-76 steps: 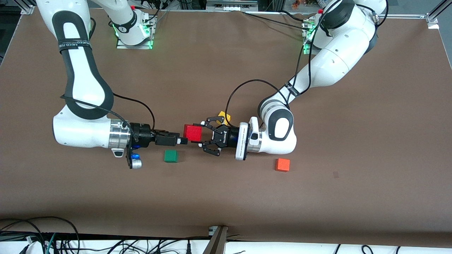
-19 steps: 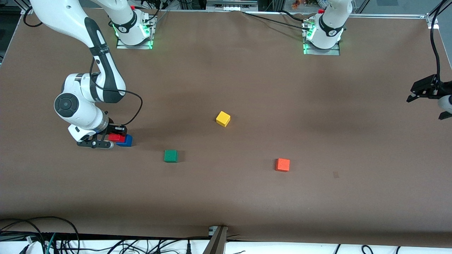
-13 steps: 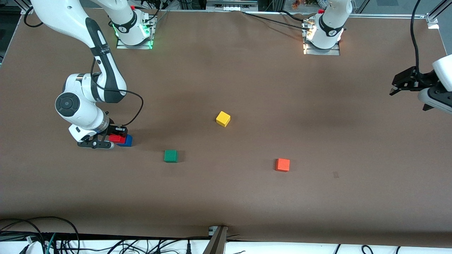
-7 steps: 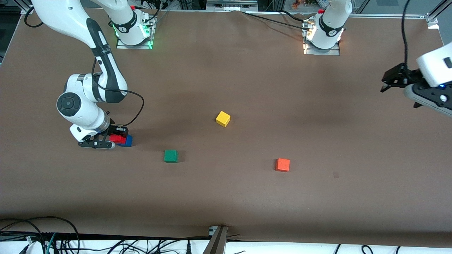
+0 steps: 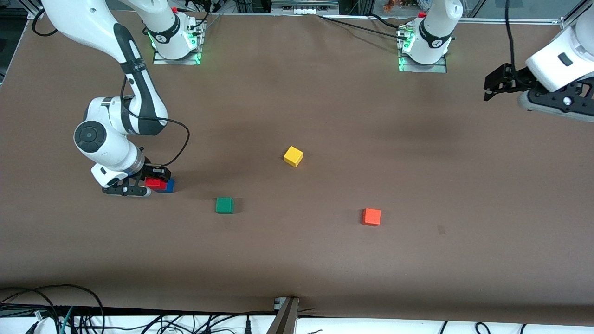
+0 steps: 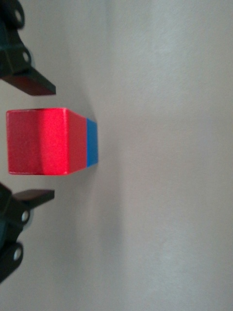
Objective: Pass red block to right arm, stack on blue
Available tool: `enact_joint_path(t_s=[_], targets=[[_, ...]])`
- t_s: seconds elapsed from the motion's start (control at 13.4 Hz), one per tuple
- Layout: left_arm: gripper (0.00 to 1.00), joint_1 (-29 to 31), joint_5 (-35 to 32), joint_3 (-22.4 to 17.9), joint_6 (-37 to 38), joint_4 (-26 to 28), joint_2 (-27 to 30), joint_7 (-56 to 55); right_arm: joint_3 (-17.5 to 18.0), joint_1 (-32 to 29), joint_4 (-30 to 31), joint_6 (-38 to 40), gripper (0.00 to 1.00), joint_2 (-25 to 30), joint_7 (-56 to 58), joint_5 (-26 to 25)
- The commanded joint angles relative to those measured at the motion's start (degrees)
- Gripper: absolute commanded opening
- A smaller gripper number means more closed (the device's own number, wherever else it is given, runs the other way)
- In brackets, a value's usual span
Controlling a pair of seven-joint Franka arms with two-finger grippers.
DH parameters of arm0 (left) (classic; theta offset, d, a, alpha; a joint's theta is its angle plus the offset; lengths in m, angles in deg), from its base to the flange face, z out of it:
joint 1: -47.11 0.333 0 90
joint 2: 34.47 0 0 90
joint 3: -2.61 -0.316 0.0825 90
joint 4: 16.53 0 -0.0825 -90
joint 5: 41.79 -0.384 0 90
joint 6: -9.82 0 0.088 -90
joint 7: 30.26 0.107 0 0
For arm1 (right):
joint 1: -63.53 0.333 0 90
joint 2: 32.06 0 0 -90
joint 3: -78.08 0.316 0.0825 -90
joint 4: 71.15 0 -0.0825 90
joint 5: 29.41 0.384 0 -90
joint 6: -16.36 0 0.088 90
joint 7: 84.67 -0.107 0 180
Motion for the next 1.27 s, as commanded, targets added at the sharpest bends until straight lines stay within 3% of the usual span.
enact_joint_path(t_s=[0.0,0.15,0.45,0.67,0.97,1.2], targets=[[1.00,-0.56,1.05,-0.49,-1.81,3.78,2.30,-3.74,-0.22,-0.23,-2.65,3.87,1.00,1.56,0.66,-0.92],[1.00,0.14,1.04,-0.40,-1.89,3.42,1.50,-3.74,-0.31,-0.23,-7.37,11.49,1.00,2.53,0.75,-1.01],[1.00,0.23,0.87,-0.49,-2.24,3.25,0.89,-3.74,-1.01,-0.32,-23.80,34.51,1.00,2.44,1.19,-0.83],[1.00,0.23,0.69,-0.49,-2.15,2.54,0.71,-3.74,-1.28,-0.58,-33.04,46.48,1.00,2.36,1.88,-1.01],[1.00,0.14,0.78,-0.40,-3.21,2.10,0.27,-3.83,-3.12,-1.11,-36.14,53.89,1.00,4.45,6.72,-0.74],[1.00,0.14,1.22,-0.40,-3.21,2.10,0.36,-3.74,-0.15,-5.05,-35.27,54.43,1.00,7.87,6.11,-0.04]])
